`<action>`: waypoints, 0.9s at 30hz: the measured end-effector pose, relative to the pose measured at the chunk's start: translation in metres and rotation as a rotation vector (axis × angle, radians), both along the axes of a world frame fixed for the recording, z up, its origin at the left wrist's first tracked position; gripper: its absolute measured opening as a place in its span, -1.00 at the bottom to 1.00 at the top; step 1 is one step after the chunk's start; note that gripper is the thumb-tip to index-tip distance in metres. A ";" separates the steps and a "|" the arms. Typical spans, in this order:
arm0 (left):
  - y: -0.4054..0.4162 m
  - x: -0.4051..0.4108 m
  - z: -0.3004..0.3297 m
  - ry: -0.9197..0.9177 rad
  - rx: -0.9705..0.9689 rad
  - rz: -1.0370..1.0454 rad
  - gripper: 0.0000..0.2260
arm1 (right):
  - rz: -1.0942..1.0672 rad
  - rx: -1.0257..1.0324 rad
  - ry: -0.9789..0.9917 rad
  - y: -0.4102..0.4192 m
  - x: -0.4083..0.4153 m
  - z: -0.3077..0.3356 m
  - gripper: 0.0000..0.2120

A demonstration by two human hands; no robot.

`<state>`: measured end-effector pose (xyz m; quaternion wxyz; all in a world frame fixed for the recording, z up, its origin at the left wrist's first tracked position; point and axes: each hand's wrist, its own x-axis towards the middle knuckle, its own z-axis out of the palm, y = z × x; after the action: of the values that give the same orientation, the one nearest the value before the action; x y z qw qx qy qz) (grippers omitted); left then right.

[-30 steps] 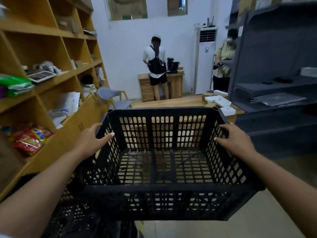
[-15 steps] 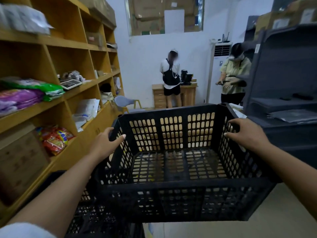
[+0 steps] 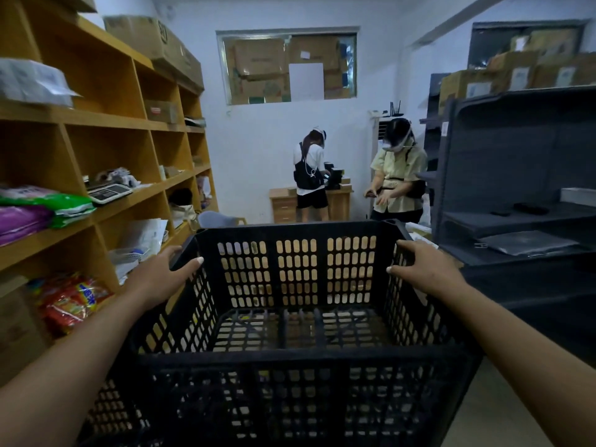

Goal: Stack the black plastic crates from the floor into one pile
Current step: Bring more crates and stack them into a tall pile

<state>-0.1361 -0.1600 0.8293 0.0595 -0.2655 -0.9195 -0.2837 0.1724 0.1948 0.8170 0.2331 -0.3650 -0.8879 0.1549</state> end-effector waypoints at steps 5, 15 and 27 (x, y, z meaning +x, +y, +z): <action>-0.007 -0.006 0.011 0.115 -0.063 0.070 -0.25 | 0.047 -0.013 -0.002 -0.001 -0.020 0.003 -0.25; -0.090 -0.040 -0.004 0.120 -0.060 0.186 -0.34 | 0.145 -0.013 0.001 -0.064 -0.086 0.002 -0.31; -0.213 -0.146 -0.040 0.018 -0.085 0.140 -0.34 | 0.162 -0.081 -0.002 -0.189 -0.182 -0.043 -0.31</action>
<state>-0.2824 -0.3733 0.7891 0.0761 -0.2053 -0.9465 -0.2373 -0.0096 0.0054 0.7742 0.2039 -0.3012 -0.9078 0.2087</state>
